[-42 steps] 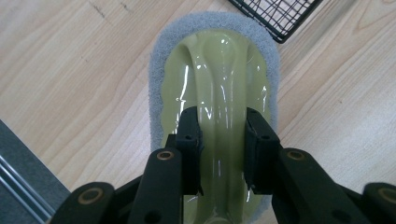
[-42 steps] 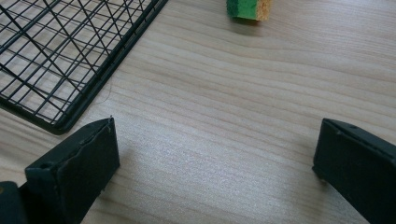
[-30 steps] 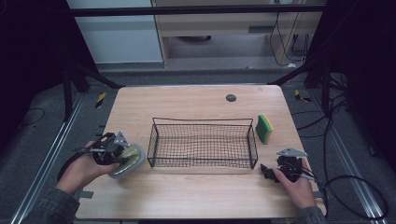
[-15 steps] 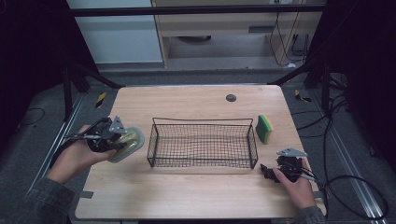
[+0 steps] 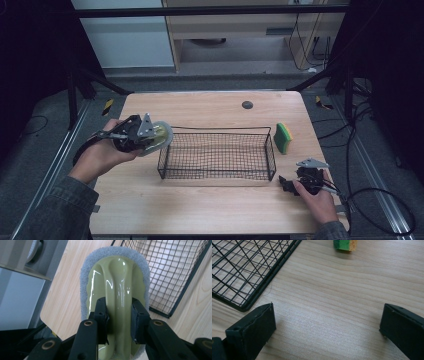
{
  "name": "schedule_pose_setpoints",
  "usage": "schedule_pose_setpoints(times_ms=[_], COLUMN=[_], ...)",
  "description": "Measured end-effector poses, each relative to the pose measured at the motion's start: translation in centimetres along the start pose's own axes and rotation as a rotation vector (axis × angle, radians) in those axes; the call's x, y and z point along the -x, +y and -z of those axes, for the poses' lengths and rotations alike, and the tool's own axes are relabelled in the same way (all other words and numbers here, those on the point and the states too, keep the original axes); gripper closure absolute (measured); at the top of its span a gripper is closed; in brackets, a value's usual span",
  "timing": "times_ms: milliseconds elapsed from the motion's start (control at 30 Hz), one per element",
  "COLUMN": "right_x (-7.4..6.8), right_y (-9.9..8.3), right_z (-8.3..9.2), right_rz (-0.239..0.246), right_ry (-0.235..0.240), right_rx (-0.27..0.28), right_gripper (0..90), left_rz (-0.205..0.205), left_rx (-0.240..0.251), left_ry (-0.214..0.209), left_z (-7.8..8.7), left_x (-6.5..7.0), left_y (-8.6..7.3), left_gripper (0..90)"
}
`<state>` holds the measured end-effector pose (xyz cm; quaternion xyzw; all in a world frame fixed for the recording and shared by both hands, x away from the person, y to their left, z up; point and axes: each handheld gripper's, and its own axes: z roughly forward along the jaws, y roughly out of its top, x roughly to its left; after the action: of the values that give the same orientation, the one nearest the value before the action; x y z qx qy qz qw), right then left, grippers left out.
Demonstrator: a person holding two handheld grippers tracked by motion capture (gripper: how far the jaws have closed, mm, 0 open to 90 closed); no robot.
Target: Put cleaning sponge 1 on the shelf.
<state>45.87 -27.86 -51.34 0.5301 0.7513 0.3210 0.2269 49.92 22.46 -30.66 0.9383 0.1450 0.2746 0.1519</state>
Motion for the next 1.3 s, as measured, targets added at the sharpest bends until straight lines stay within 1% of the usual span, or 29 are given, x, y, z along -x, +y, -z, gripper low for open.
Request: schedule_pose_setpoints(times_ms=[133, 267, 300, 467, 500, 533, 700, 733, 800, 933, 1067, 1133, 1300], right_x=[0.1, 0.1, 0.1, 0.1, 0.1, 0.1, 0.1, 0.1, 0.1, 0.2, 0.2, 0.2, 0.2], right_y=[0.0, 0.0, 0.0, 0.0, 0.0, 0.0, 0.0, 0.0, 0.0, 0.1, 0.0, 0.0, 0.0], right_z=[0.0, 0.0, 0.0, -0.1, -0.1, -0.1, -0.1, -0.1, -0.1, -0.1, -0.1, -0.1, -0.1], right_rz=[0.007, 0.008, 0.008, 0.01, 0.01, 0.011, 0.012, 0.012, 0.012, 0.019, 0.019, 0.019, 0.018], right_ry=[0.001, 0.003, 0.003, 0.004, 0.004, 0.005, 0.004, 0.005, 0.006, 0.01, 0.01, 0.01, 0.011], right_rx=[0.001, 0.001, 0.001, 0.002, 0.003, 0.002, 0.001, 0.001, 0.001, 0.0, 0.0, 0.001, 0.0], right_gripper=[0.5, 0.5, 0.5, 0.5, 0.5, 0.5, 0.5, 0.5, 0.5, 0.5, 0.5, 0.5, 0.5], left_rz=[-0.021, -0.029, -0.038, -0.053, -0.056, -0.053, -0.093, -0.089, -0.1, -0.114, -0.121, -0.119, -0.13], left_rx=[0.011, 0.027, 0.022, 0.062, 0.062, 0.072, 0.07, 0.077, 0.079, 0.073, 0.082, 0.083, 0.075], left_ry=[0.001, -0.002, -0.005, -0.017, -0.019, -0.024, -0.033, -0.036, -0.041, -0.051, -0.059, -0.061, -0.065], left_z=[-0.2, -0.4, -0.4, -0.9, -1.0, -1.1, -1.2, -1.3, -1.5, -2.0, -2.5, -2.6, -3.0], left_x=[-0.1, -0.1, -0.1, 0.2, 0.2, 0.2, 0.4, 0.5, 0.6, 0.8, 1.0, 1.0, 1.3], left_y=[1.0, 1.8, 2.1, 3.1, 3.3, 3.6, 4.9, 5.1, 5.5, 6.0, 6.3, 6.4, 6.6], left_gripper=[70.6, 70.6, 70.5, 70.6, 70.6, 70.6, 70.6, 70.6, 70.6, 70.6, 70.6, 70.6, 70.6])
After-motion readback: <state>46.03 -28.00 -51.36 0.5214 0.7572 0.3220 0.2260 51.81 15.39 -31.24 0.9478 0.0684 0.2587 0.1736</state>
